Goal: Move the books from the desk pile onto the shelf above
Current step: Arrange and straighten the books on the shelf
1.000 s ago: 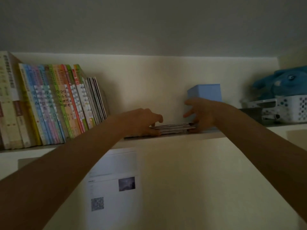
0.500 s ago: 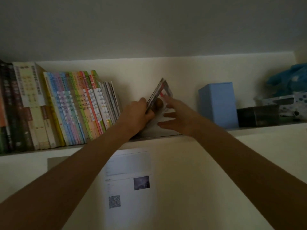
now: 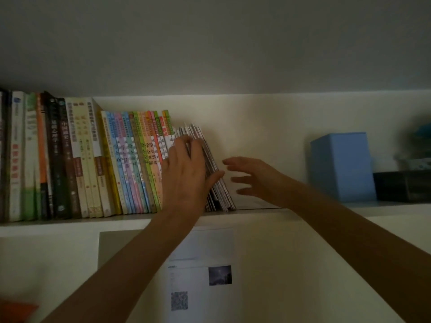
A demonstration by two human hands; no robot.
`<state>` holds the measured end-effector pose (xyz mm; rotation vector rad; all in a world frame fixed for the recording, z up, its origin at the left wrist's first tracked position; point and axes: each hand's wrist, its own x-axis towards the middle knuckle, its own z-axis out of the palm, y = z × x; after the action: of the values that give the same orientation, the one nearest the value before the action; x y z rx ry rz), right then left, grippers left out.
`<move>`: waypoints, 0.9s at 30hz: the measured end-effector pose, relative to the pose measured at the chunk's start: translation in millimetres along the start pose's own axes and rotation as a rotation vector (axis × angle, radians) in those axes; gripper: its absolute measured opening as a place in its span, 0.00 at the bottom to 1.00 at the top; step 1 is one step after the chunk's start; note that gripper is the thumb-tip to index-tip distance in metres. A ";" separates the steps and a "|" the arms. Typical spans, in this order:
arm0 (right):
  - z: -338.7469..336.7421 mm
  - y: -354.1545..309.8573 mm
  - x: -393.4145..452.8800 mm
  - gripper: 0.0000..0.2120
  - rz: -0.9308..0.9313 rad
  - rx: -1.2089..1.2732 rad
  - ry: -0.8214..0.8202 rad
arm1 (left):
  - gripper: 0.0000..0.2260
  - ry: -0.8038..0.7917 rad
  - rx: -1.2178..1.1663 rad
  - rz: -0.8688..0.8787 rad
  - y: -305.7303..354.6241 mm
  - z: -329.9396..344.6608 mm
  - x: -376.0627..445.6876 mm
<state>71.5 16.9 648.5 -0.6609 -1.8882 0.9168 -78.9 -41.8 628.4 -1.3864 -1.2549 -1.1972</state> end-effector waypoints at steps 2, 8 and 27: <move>-26.7 5.2 -12.2 0.16 -0.059 -0.474 0.201 | 0.31 0.022 -0.014 0.013 -7.4 6.5 -0.1; -68.9 11.5 -72.1 0.27 0.185 -0.944 -0.177 | 0.18 -0.013 -0.026 0.178 -10.2 16.7 -9.9; -37.4 -16.3 4.0 0.17 -0.692 -0.937 0.488 | 0.26 -0.186 -0.245 0.144 -13.8 6.3 -20.5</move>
<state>101.9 22.6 675.4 -0.5978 -1.8118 -0.5765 -92.5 -37.2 607.4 -1.7714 -1.1385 -1.1716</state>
